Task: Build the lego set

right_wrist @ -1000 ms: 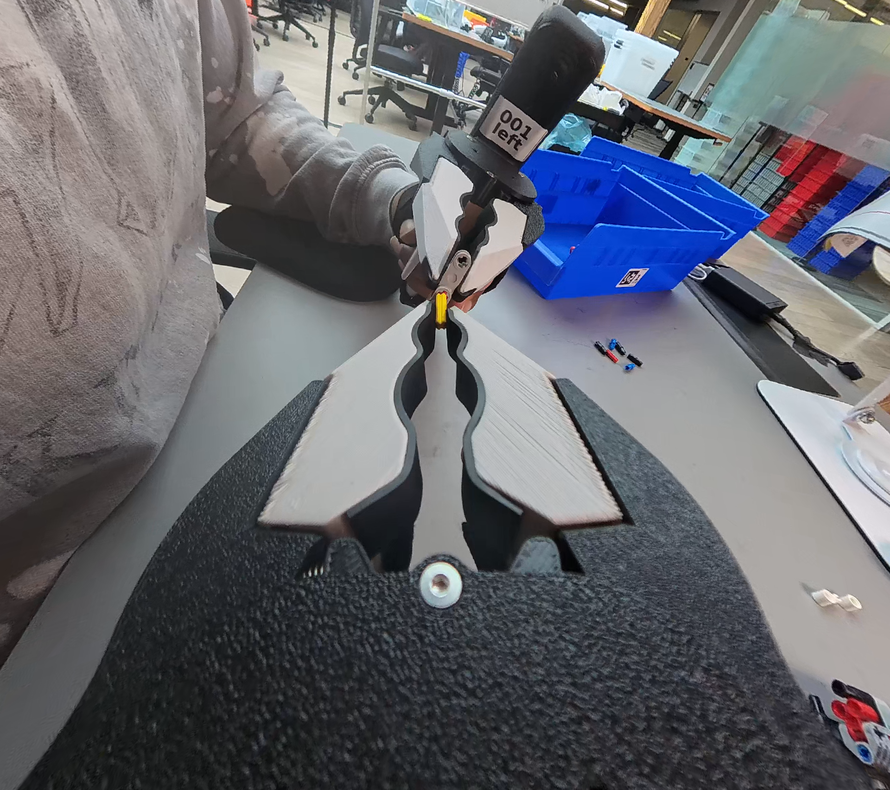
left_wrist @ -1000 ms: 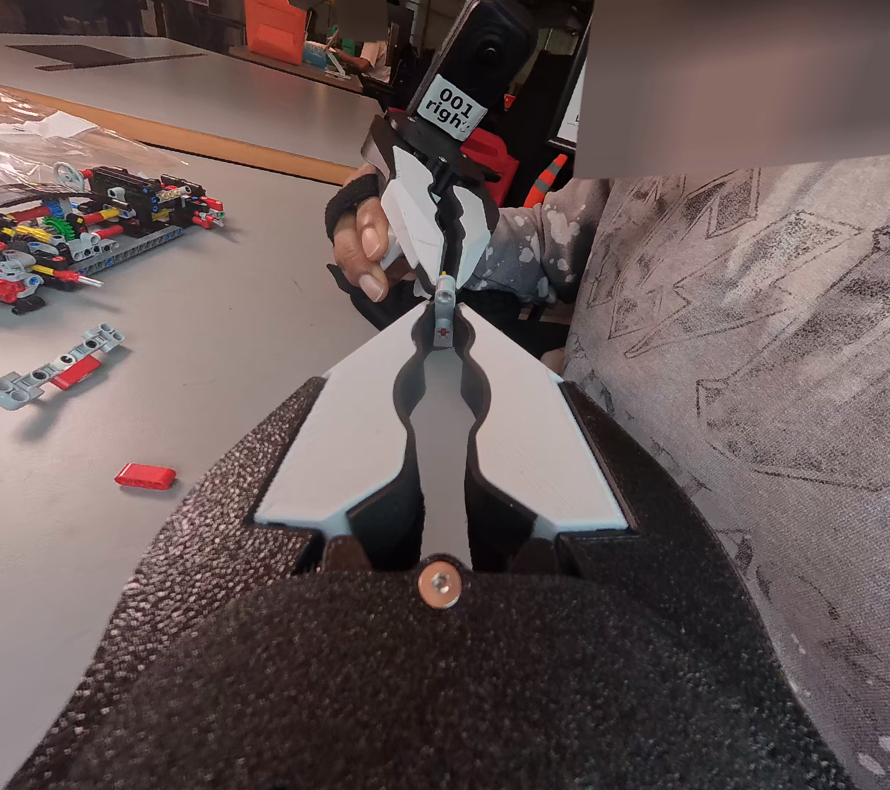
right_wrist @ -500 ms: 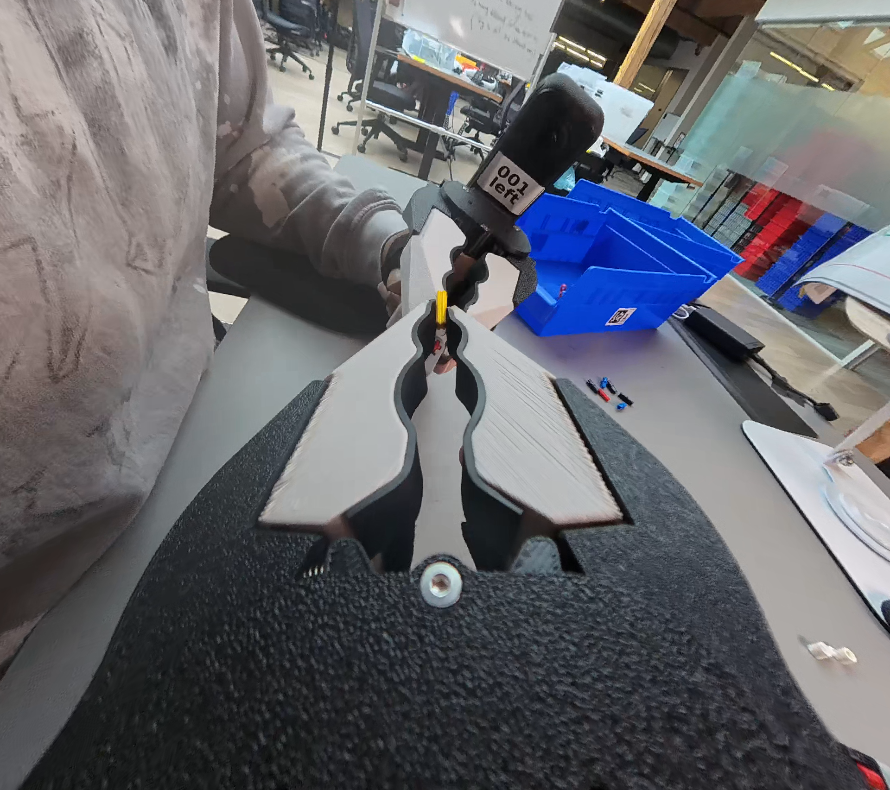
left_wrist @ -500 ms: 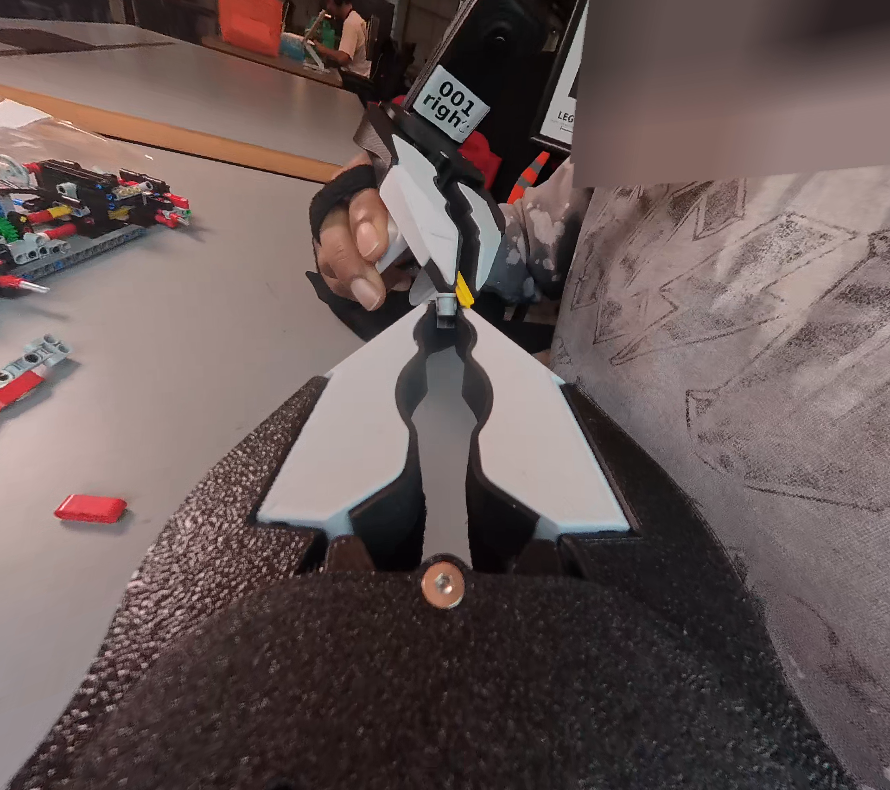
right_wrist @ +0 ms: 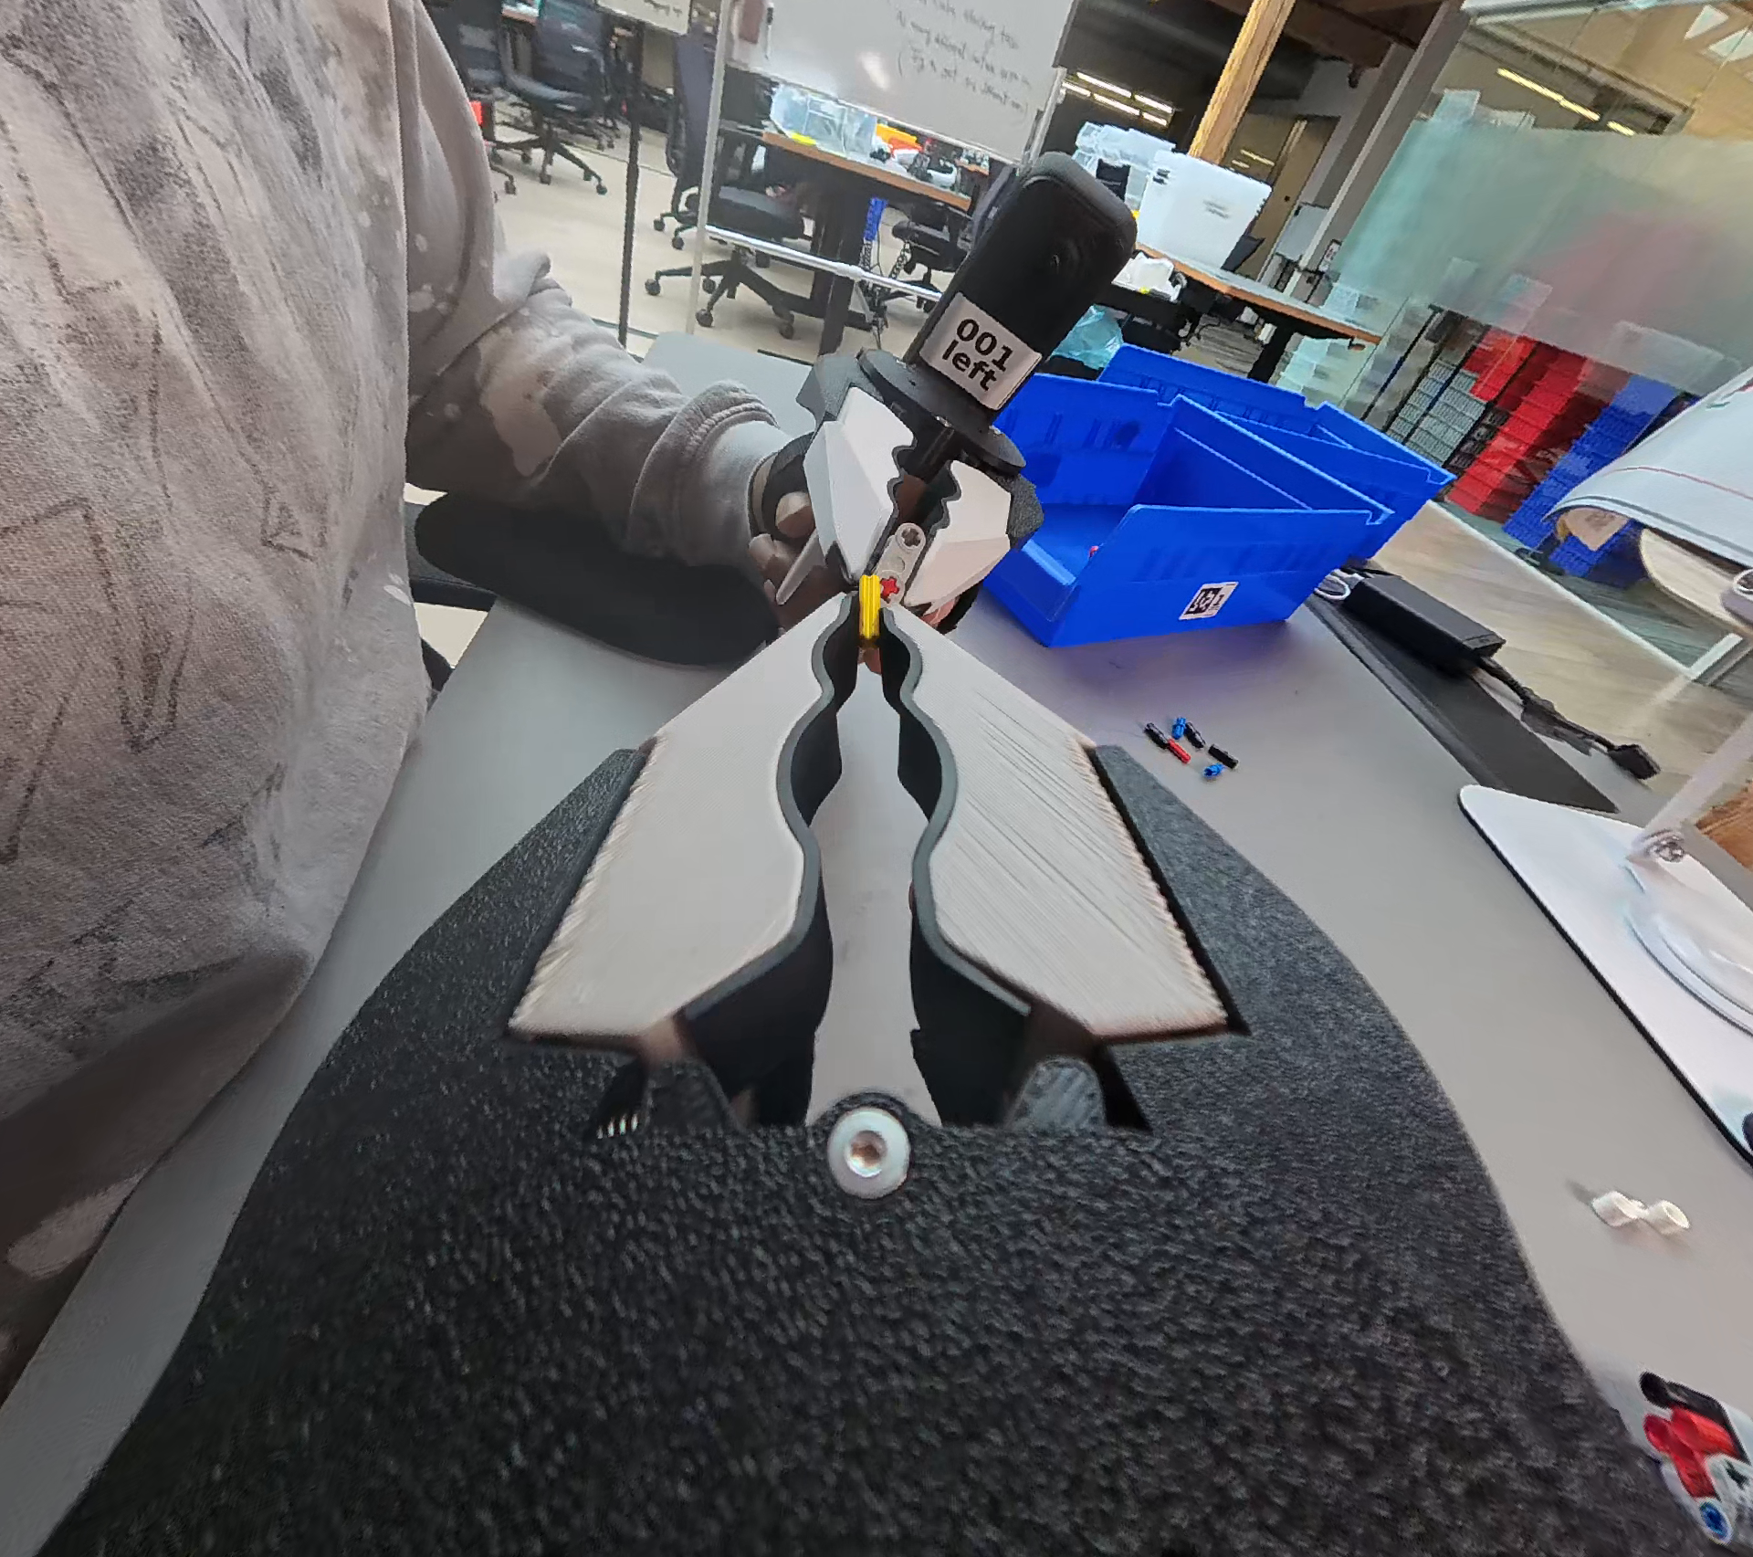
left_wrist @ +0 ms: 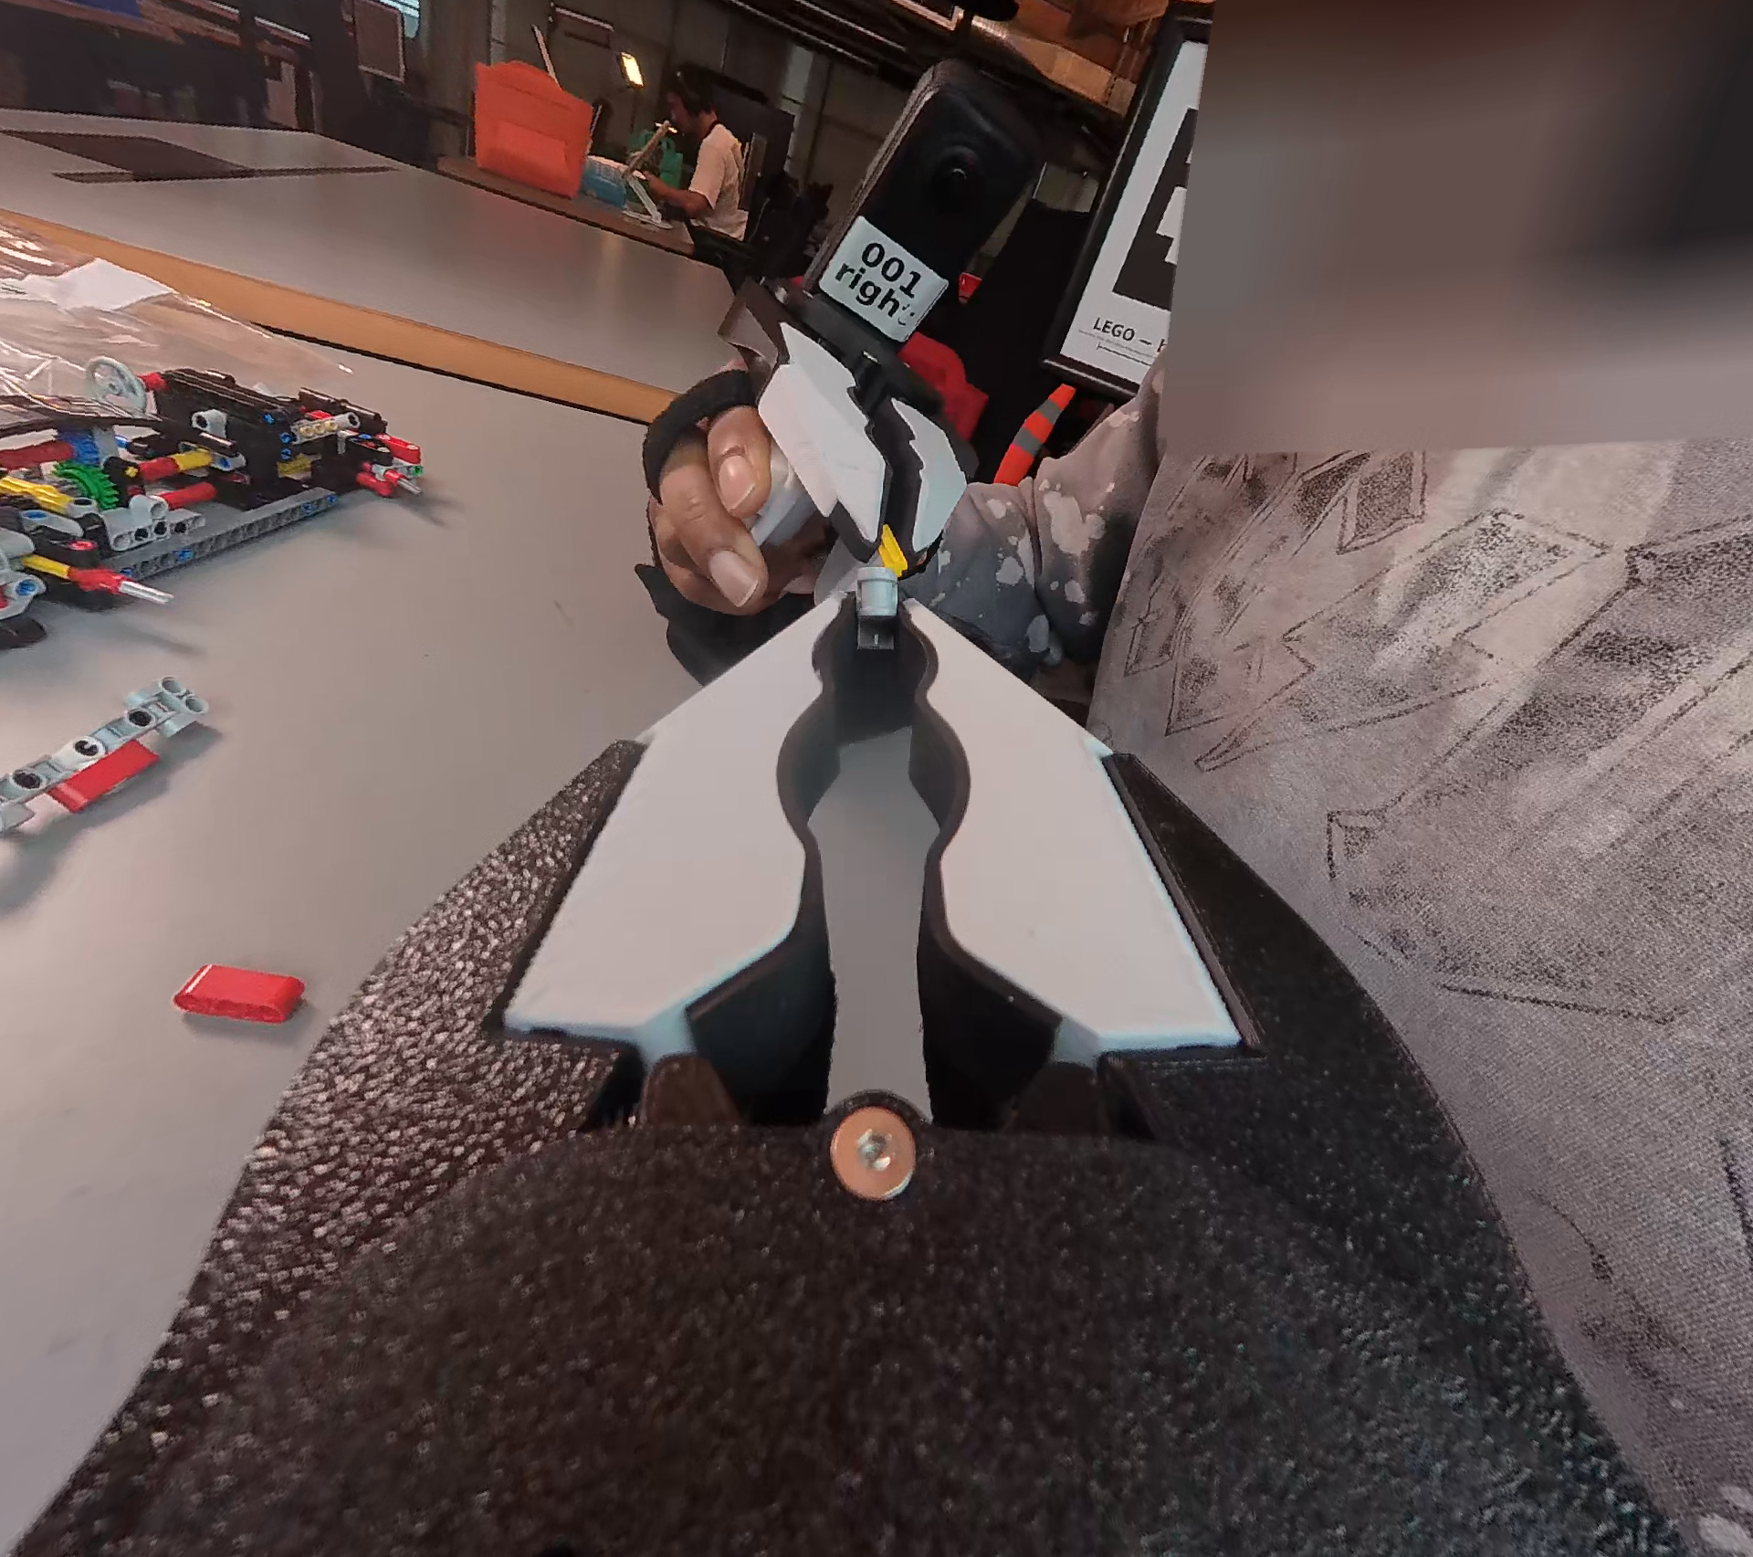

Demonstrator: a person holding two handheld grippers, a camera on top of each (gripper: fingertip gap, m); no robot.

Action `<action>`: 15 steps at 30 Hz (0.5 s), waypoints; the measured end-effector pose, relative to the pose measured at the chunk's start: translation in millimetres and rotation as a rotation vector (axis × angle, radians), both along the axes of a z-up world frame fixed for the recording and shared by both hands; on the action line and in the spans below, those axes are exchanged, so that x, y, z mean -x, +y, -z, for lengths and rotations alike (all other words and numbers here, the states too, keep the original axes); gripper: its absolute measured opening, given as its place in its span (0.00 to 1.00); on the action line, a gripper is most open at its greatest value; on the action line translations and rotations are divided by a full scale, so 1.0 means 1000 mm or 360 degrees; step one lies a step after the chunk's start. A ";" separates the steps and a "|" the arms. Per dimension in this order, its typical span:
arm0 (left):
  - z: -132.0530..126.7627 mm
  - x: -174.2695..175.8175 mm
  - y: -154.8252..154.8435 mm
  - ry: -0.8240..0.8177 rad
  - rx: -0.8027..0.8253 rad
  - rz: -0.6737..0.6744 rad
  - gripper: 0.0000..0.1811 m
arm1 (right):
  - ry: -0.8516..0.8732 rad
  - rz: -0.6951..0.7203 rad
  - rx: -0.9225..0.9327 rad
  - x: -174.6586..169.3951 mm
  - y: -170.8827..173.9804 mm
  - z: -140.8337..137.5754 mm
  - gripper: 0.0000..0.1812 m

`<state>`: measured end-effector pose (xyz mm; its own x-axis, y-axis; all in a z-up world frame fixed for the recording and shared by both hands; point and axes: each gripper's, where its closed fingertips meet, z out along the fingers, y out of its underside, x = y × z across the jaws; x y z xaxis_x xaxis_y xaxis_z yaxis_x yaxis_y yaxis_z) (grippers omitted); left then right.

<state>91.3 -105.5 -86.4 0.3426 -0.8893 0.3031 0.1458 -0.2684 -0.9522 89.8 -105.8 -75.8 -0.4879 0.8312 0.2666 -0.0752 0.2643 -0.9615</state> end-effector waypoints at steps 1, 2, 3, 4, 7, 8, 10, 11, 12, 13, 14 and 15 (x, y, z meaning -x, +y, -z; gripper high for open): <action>0.002 0.000 0.000 0.0029 -0.0002 -0.0006 0.02 | -0.0021 -0.0002 -0.0004 0.000 0.000 0.002 0.00; 0.005 -0.001 0.001 0.0065 -0.0005 -0.0015 0.03 | -0.0038 -0.0001 -0.0009 0.000 0.000 0.004 0.00; 0.009 -0.002 0.001 0.0116 -0.0014 -0.0028 0.03 | -0.0063 -0.0002 -0.0016 0.000 0.000 0.007 0.00; 0.013 -0.003 0.002 0.0172 -0.0026 -0.0043 0.03 | -0.0087 -0.0004 -0.0025 0.000 0.001 0.010 0.00; 0.023 -0.002 0.003 0.0345 -0.0072 -0.0089 0.03 | -0.0152 -0.0004 -0.0046 -0.001 0.004 0.019 0.00; 0.028 -0.001 0.005 0.0419 -0.0085 -0.0111 0.03 | -0.0176 0.0003 -0.0062 -0.001 0.006 0.023 0.00; 0.038 0.002 0.006 0.0541 -0.0094 -0.0134 0.03 | -0.0241 0.0007 -0.0103 -0.001 0.009 0.033 0.00; 0.044 0.002 0.006 0.0604 -0.0092 -0.0141 0.03 | -0.0285 0.0016 -0.0149 0.000 0.010 0.042 0.00; 0.053 0.004 0.008 0.0698 -0.0092 -0.0149 0.03 | -0.0333 0.0026 -0.0206 0.001 0.010 0.052 0.01; 0.063 0.006 0.009 0.0799 -0.0090 -0.0154 0.03 | -0.0376 0.0037 -0.0261 0.002 0.011 0.062 0.01; 0.071 0.007 0.009 0.0868 -0.0078 -0.0145 0.03 | -0.0412 0.0040 -0.0301 0.003 0.011 0.070 0.01; 0.079 0.007 0.009 0.0932 -0.0064 -0.0135 0.03 | -0.0441 0.0044 -0.0337 0.004 0.012 0.077 0.01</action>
<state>83.9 -96.7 -165.4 0.5128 -0.8585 0.0086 -0.3876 -0.2404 -0.8899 85.6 -94.0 -153.1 -0.5439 0.7855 0.2952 0.1911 0.4585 -0.8679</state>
